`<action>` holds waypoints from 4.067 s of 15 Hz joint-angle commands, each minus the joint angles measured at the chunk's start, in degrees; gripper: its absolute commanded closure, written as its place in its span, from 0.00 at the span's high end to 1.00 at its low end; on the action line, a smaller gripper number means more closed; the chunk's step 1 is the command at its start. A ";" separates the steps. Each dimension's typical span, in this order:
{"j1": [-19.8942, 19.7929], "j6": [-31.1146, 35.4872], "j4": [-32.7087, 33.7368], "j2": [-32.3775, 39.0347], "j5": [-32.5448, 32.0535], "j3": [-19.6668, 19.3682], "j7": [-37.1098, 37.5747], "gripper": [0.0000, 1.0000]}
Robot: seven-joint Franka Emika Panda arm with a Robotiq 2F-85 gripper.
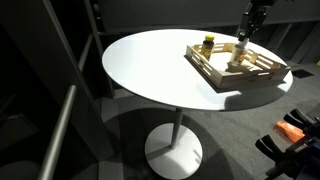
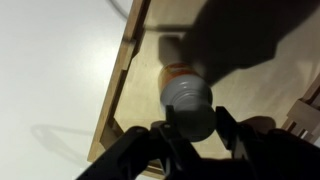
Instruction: Put the white cap on the white bottle
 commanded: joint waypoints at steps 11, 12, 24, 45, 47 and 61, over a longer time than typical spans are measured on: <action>-0.26 1.14 -1.58 0.13 -1.27 0.07 -0.39 0.66; -0.27 1.16 -1.91 0.22 -1.27 0.07 -0.38 0.72; 0.04 0.88 -3.48 -2.80 -3.24 -0.17 0.04 1.00; 0.80 -2.29 -3.78 -4.85 1.22 2.84 -4.99 1.00; 0.85 -2.18 -3.84 -4.75 1.51 2.96 -5.40 1.00; 0.73 -3.02 -3.43 -3.25 1.88 3.03 -5.64 1.00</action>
